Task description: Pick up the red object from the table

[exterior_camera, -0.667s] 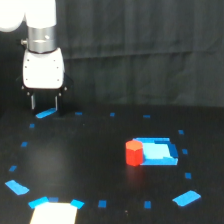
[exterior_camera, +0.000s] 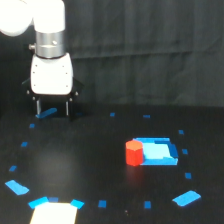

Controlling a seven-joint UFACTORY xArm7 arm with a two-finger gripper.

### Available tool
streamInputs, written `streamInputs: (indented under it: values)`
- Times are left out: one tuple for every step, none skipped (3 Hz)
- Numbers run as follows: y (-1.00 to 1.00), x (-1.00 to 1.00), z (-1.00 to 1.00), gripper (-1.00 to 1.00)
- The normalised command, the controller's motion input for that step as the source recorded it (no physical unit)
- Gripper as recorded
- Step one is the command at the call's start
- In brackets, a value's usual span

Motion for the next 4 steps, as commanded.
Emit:
streamInputs:
  values:
    - [-0.47,1.0,-0.17,0.84]
    - [-0.84,1.0,-0.43,0.89]
    - [-0.54,1.0,-0.28,1.0]
    - [-0.88,0.97,-0.34,1.0]
